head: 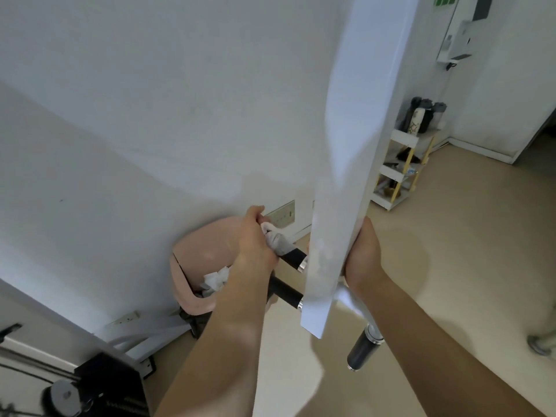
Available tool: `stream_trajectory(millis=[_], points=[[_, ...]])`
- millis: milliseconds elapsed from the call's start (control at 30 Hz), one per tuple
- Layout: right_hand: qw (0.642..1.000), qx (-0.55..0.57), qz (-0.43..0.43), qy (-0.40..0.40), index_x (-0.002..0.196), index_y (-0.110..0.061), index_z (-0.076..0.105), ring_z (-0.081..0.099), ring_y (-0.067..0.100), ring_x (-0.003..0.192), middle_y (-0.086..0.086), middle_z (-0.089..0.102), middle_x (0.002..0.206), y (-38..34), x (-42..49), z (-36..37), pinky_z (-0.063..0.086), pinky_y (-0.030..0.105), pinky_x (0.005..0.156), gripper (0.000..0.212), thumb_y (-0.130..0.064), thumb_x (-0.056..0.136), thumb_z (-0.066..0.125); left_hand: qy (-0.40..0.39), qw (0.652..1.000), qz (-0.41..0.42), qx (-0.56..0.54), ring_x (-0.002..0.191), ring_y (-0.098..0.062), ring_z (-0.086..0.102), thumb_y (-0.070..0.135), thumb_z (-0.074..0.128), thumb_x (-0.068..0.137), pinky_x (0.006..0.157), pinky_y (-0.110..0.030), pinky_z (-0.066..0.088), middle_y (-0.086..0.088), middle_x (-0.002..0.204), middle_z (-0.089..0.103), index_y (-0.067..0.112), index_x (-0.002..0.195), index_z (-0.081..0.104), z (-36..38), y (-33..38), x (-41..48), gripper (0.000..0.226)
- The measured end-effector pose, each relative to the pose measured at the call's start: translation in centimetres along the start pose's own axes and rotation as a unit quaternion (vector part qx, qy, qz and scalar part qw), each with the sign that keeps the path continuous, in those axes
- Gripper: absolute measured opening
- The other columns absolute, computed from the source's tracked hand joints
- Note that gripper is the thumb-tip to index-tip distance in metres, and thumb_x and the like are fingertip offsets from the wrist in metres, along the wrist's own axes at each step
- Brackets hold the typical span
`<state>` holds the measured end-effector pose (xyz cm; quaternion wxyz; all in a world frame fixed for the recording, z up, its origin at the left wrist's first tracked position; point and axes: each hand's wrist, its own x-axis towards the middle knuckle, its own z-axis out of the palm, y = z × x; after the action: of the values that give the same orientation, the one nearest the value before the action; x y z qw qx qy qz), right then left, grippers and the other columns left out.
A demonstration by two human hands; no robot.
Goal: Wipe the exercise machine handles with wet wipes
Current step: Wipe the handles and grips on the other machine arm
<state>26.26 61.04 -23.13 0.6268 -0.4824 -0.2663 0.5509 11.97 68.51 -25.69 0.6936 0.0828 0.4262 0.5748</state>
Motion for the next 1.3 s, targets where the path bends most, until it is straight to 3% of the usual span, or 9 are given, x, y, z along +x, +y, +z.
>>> stream_trajectory(millis=[100,200,500,633,767,1000,1067,1200,1300], points=[[1.000,0.018,0.001,0.002,0.065,-0.016,0.045,0.049,0.015,0.050,-0.002,0.050,0.052,-0.2,-0.3,0.3,0.042,0.022,0.049,0.036,-0.024,0.100,0.037,-0.117,0.976,-0.030,-0.181,0.034,-0.005,0.036,0.037,0.061,0.091,0.040,-0.018,0.034,0.010,0.043,0.037,0.023,0.060,0.045,-0.7,-2.6,-0.8,0.037],[0.999,0.048,-0.006,0.000,0.062,-0.016,0.042,0.047,0.006,0.041,-0.007,0.048,0.045,-0.5,-0.7,0.4,0.041,0.022,0.049,0.040,-0.019,0.101,0.034,-0.207,0.947,-0.101,-0.222,0.036,-0.009,0.039,0.047,0.065,0.078,0.042,-0.021,0.041,0.007,0.042,0.034,0.021,0.058,0.043,-1.6,-5.5,-1.8,0.040],[0.997,0.028,0.065,-0.022,0.079,-0.013,0.049,0.043,0.031,0.066,0.012,0.045,0.072,-0.2,-2.1,1.0,0.040,0.037,0.063,0.032,-0.042,0.069,0.056,0.051,0.992,-0.031,-0.111,0.036,-0.008,0.044,0.062,0.064,0.083,0.057,-0.020,0.039,0.008,0.041,0.044,0.019,0.050,0.042,-0.7,1.8,-1.9,0.059],[0.999,0.031,0.009,-0.011,0.067,-0.011,0.044,0.050,0.024,0.051,0.005,0.049,0.054,-0.6,-1.8,1.1,0.043,0.021,0.049,0.035,-0.027,0.098,0.038,-0.007,0.991,-0.045,-0.124,0.038,-0.008,0.041,0.069,0.065,0.079,0.047,-0.021,0.035,0.008,0.045,0.041,0.021,0.051,0.050,-0.3,-2.2,-3.1,0.057],[0.999,0.042,-0.004,0.001,0.061,-0.014,0.037,0.045,0.007,0.031,-0.005,0.044,0.038,-1.2,-1.5,1.2,0.038,0.015,0.039,0.043,-0.018,0.103,0.028,-0.013,0.985,-0.099,-0.142,0.035,-0.012,0.042,0.076,0.067,0.072,0.041,-0.016,0.035,0.004,0.052,0.048,0.017,0.060,0.054,0.3,-4.8,-4.3,0.062],[1.000,0.017,0.017,-0.015,0.070,-0.014,0.044,0.049,0.023,0.054,0.008,0.047,0.063,-0.6,-1.2,0.8,0.042,0.022,0.048,0.032,-0.025,0.099,0.034,-0.033,0.975,-0.035,-0.218,0.052,-0.013,0.046,0.078,0.042,0.084,0.051,-0.022,0.039,0.002,0.064,0.052,0.015,0.072,0.053,-1.4,0.1,-1.0,0.065],[0.999,0.024,0.022,-0.016,0.066,-0.013,0.043,0.050,0.017,0.045,0.005,0.048,0.054,-0.8,-1.2,0.7,0.040,0.018,0.043,0.037,-0.023,0.100,0.032,-0.048,0.975,-0.050,-0.211,0.051,-0.014,0.050,0.074,0.042,0.086,0.052,-0.022,0.041,-0.001,0.066,0.056,0.013,0.079,0.056,-1.2,-1.1,-1.1,0.063],[0.999,0.029,0.002,-0.023,0.053,-0.013,0.048,0.049,0.013,0.036,0.000,0.049,0.043,-1.7,-0.9,0.8,0.040,0.017,0.042,0.052,-0.023,0.101,0.030,-0.098,0.980,-0.100,-0.143,0.063,-0.026,0.059,0.077,0.045,0.088,0.059,-0.029,0.051,-0.010,0.072,0.063,0.004,0.090,0.059,-0.7,-4.7,-3.5,0.074],[0.999,-0.018,-0.030,0.009,0.075,-0.012,0.049,0.050,0.027,0.066,0.008,0.050,0.065,-1.7,-0.5,0.7,0.045,0.031,0.063,0.032,-0.042,0.085,0.047,-0.116,0.991,-0.073,-0.003,0.095,-0.025,0.071,0.061,0.043,0.100,0.082,-0.037,0.055,-0.010,0.104,0.077,0.006,0.126,0.062,-2.8,-5.2,-4.4,0.065]])
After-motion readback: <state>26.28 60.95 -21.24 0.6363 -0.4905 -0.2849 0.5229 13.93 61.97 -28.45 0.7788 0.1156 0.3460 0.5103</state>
